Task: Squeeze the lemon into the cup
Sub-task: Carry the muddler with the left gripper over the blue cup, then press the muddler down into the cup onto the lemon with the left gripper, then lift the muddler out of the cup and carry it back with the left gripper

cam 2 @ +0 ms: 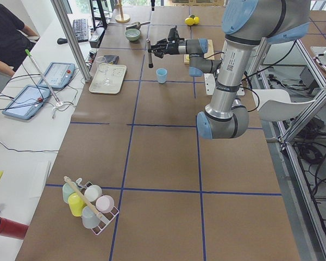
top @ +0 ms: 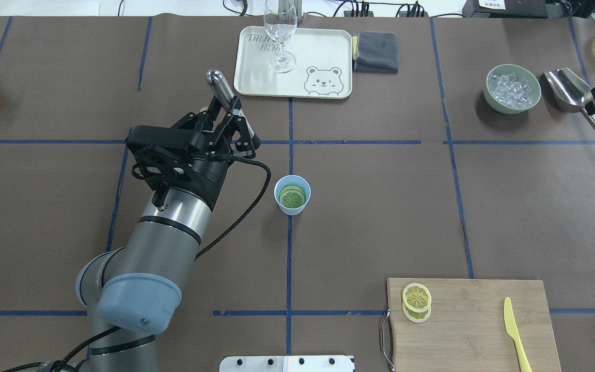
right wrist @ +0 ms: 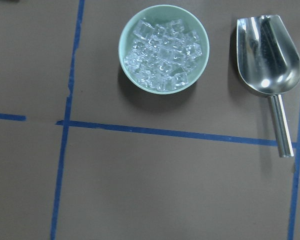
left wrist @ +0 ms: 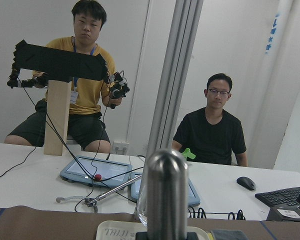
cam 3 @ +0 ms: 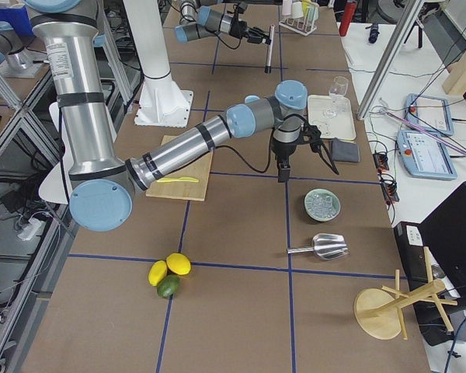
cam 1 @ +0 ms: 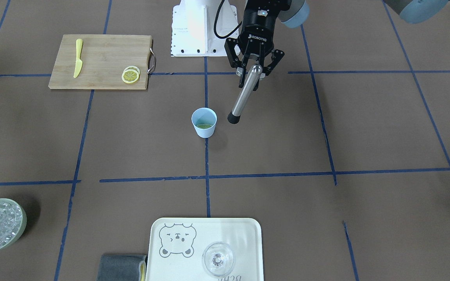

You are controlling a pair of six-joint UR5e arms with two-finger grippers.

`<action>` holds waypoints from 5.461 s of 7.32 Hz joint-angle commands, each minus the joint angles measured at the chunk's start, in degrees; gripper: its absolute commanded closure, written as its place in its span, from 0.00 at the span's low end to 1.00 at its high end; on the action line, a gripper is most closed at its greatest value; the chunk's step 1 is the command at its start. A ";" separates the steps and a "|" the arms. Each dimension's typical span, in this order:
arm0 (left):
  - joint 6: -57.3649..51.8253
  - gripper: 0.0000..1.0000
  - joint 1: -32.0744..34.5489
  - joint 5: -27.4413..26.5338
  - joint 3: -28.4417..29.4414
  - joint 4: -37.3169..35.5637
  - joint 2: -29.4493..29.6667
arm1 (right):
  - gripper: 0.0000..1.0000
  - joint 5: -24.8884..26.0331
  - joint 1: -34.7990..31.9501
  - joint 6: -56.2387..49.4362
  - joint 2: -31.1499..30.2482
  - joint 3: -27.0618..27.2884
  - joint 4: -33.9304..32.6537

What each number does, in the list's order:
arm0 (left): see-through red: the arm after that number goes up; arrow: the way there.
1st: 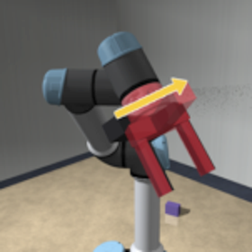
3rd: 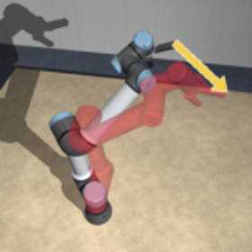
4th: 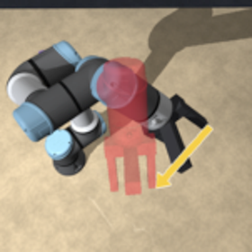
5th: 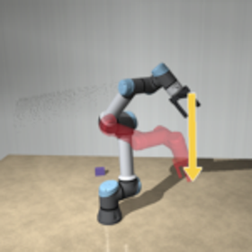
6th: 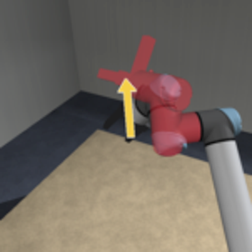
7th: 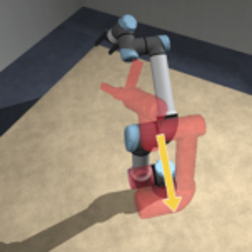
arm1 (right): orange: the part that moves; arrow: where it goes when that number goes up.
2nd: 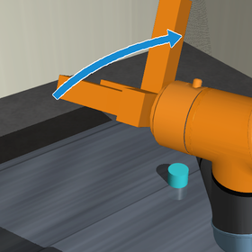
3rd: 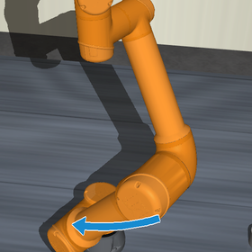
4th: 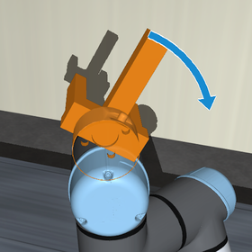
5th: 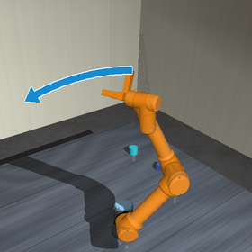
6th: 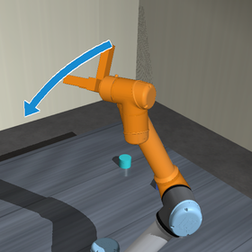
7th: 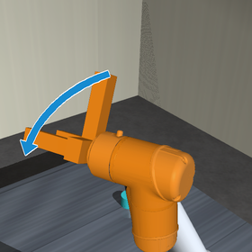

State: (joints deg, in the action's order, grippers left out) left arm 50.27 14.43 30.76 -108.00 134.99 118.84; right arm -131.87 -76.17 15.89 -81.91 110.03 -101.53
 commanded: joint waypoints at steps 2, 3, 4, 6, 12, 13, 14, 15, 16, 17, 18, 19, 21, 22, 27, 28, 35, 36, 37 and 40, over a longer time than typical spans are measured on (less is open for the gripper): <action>-5.35 1.00 -1.33 0.53 4.98 2.03 4.54 | 0.00 -0.06 -3.55 -7.89 -1.59 -3.94 0.02; -5.36 1.00 -2.12 0.53 5.51 2.29 4.73 | 0.00 -0.06 -3.55 -7.89 -1.59 -4.03 -0.07; -5.27 1.00 -2.74 0.62 6.56 3.16 5.43 | 0.00 -0.06 -3.64 -7.89 -1.67 -4.12 -0.07; -5.36 1.00 -3.09 2.01 6.93 3.44 5.52 | 0.00 -0.06 -3.55 -7.81 -1.59 -4.12 -0.07; -5.36 1.00 -3.80 3.52 12.37 3.96 7.90 | 0.00 -0.06 -3.55 -7.45 -1.68 -4.12 -0.07; -5.36 1.00 -3.80 3.52 12.46 3.96 7.90 | 0.00 -0.06 -3.55 -7.19 -1.59 -4.12 -0.07; -5.36 1.00 -3.80 3.52 12.64 3.96 7.81 | 0.00 -0.06 -3.55 -7.10 -1.59 -4.12 -0.07; -5.36 1.00 -3.88 3.52 13.51 4.05 7.81 | 0.00 -0.06 -3.55 -7.10 -1.50 -4.12 -0.07; -5.36 1.00 -4.32 3.52 15.26 6.05 7.63 | 0.00 -0.06 -3.55 -7.10 -1.41 -4.21 -0.07; -5.36 1.00 -4.41 3.43 18.15 8.59 7.72 | 0.00 -0.15 -3.55 -7.19 -1.32 -4.65 -0.07; -5.36 1.00 -4.50 3.52 18.70 8.79 7.72 | 0.00 -0.06 -3.55 -7.28 -1.24 -4.65 -0.07; -5.36 1.00 -5.02 3.52 18.88 8.88 7.72 | 0.00 -0.06 -3.55 -7.28 -1.32 -4.65 -0.07; -5.27 1.00 -5.11 3.52 19.67 8.88 7.63 | 0.00 -0.06 -3.64 -7.28 -1.24 -4.65 -0.07; -5.27 1.00 -5.11 3.43 19.93 8.88 7.55 | 0.00 -0.06 -3.64 -7.19 -1.24 -4.65 0.02; -5.44 1.00 -5.12 5.63 14.32 8.88 7.28 | 0.00 -0.15 -3.73 -7.01 -1.06 -4.65 0.02; -5.71 1.00 -5.11 5.63 13.35 8.88 7.02 | 0.00 -0.15 -3.73 -7.01 -0.97 -4.65 0.02; -20.63 1.00 2.32 20.00 -0.88 16.27 0.36 | 0.00 -0.15 -3.81 -6.93 -0.09 -4.48 0.02; -21.08 1.00 5.49 23.87 -0.90 15.92 -2.10 | 0.00 -0.15 -3.81 -6.93 -0.01 -4.47 0.02; -21.09 1.00 9.70 30.18 -1.85 15.83 -4.91 | 0.00 -0.15 -3.81 -6.84 0.34 -4.47 0.02; -21.00 1.00 28.56 60.26 -6.07 9.11 -11.79 | 0.00 -0.15 -3.81 -6.75 1.14 -4.47 0.02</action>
State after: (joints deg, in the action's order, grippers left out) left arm 29.21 34.32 77.08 -112.60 148.36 109.04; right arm -132.01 -79.98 9.11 -81.07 105.61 -101.52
